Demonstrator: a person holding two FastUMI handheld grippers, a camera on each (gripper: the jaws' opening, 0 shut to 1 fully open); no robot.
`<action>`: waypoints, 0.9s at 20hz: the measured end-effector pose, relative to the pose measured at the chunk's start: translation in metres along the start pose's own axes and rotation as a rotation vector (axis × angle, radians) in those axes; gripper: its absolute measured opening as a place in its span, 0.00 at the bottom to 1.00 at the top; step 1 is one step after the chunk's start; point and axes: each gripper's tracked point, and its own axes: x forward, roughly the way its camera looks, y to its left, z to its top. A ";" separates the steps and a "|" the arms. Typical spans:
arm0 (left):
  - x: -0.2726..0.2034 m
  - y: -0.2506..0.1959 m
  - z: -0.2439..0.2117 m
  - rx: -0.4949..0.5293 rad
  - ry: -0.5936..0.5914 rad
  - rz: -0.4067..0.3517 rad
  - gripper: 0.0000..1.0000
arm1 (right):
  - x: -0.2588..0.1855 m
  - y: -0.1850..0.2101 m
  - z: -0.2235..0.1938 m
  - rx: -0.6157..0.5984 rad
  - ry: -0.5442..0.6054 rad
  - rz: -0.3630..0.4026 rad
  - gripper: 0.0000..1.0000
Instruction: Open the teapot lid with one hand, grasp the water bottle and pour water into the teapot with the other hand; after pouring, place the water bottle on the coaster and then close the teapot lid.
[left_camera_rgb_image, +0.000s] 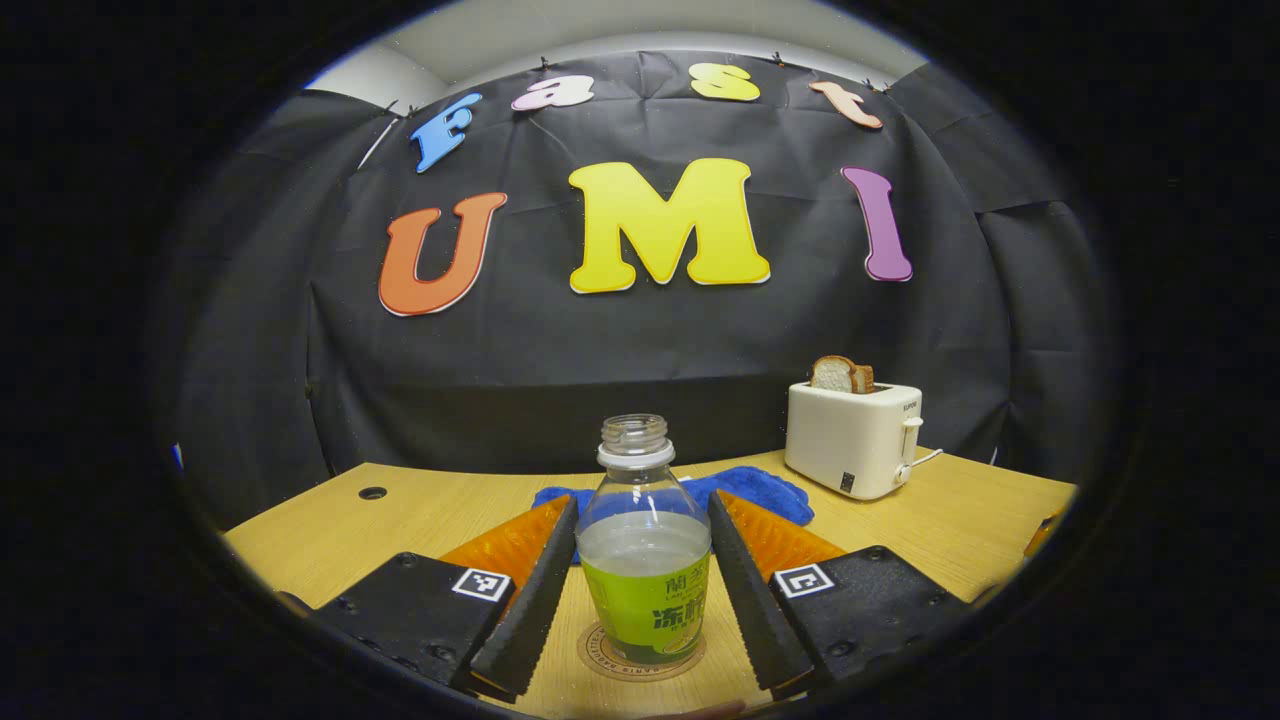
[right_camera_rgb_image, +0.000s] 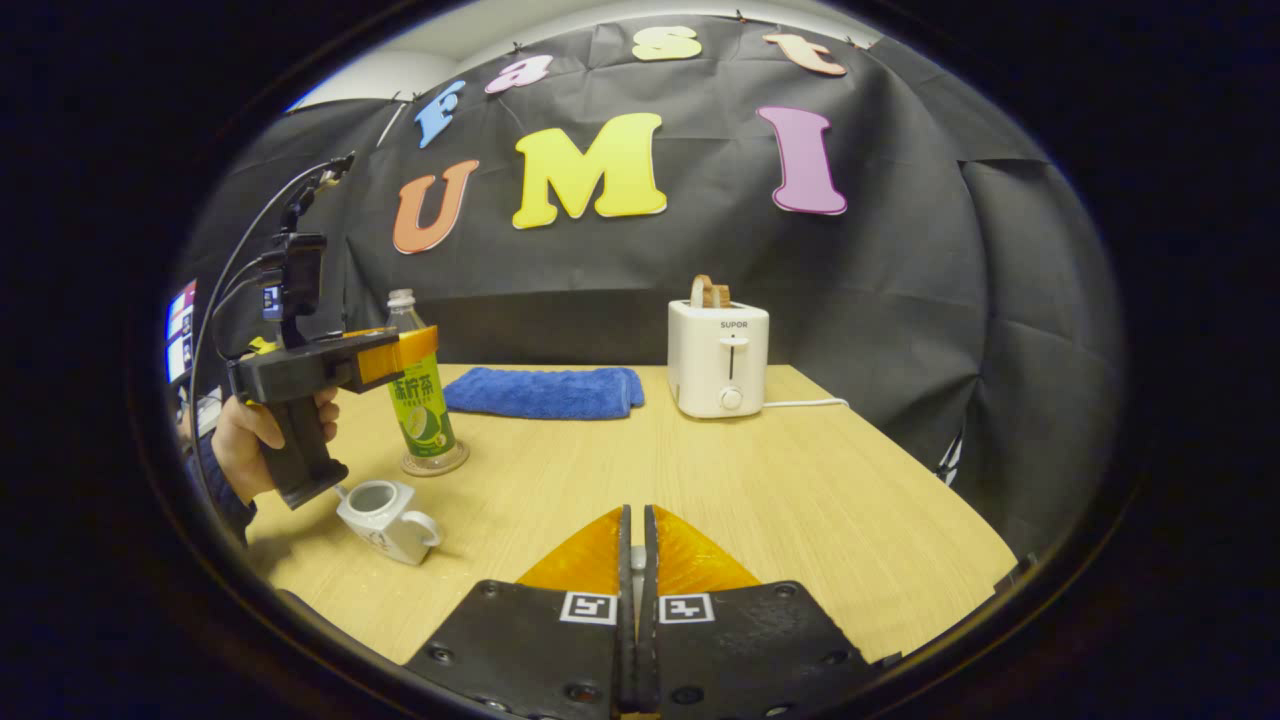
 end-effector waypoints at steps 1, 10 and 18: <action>-0.002 -0.001 0.000 -0.001 0.001 -0.005 0.81 | -0.001 0.000 0.001 -0.002 -0.003 -0.001 0.00; -0.032 -0.007 0.039 -0.044 -0.013 -0.059 0.97 | -0.015 0.021 0.012 -0.037 -0.042 0.030 0.01; -0.106 0.004 0.076 0.029 -0.031 -0.005 0.97 | -0.030 0.079 0.046 0.004 -0.159 0.214 0.01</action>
